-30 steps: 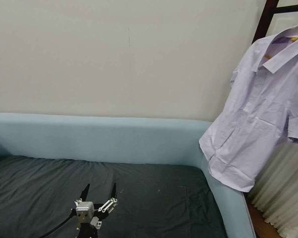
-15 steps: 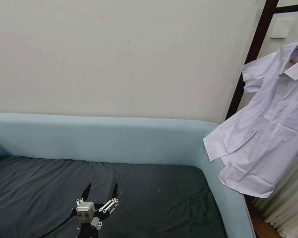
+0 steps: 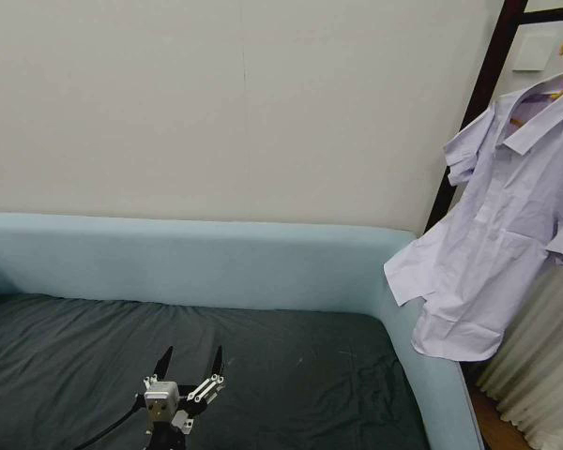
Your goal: Pick up the clothes from the sofa and hang them on the clothes hanger.
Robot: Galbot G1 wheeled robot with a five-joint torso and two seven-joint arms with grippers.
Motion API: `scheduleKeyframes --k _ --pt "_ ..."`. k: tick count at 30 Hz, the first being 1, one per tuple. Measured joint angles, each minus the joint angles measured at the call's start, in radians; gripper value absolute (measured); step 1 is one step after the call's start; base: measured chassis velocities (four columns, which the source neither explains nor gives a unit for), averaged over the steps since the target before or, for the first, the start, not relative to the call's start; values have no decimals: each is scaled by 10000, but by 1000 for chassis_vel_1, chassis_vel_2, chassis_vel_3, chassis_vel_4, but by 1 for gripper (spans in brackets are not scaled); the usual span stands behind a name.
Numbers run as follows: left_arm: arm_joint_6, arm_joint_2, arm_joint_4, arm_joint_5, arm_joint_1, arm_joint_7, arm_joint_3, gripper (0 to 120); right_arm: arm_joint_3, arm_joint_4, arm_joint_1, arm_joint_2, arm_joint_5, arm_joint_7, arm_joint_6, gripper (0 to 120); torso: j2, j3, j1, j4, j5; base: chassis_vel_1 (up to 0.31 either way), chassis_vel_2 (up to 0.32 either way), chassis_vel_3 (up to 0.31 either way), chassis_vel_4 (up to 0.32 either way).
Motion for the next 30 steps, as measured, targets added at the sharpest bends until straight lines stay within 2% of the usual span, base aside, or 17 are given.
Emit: scheduleKeyframes --k 5,7,9,12,19,30 --pt "0 -1 0 0 0 -2 -1 100 -1156 -715 1207 531 -411 -84 -64 8 0 0 0 2 0 0 0 0 0" --pt "0 0 1 -1 0 -2 -1 100 -1937 -1327 2053 969 -822 -192 -64 8 -1 1 1 6 1 0 0 0 0" --pt "0 -1 0 -1 0 0 0 100 -2059 -1427 2199 1044 -872 -206 -63 8 0 1 1 5 1 0 0 0 0" --pt "1 -1 1 -1 0 -1 -1 100 -2870 -2124 3228 1563 -1092 -284 -50 8 0 0 0 4 -1 0 0 0 0" --pt "4 -1 2 -1 0 -1 -1 100 -3279 -2944 4006 2198 -958 -223 -56 8 0 -1 1 2 1 0 0 0 0" --pt "10 0 2 -1 -1 -1 -1 100 -2766 -4232 4386 3256 -330 779 -122 8 0 0 1 6 1 0 0 0 0"
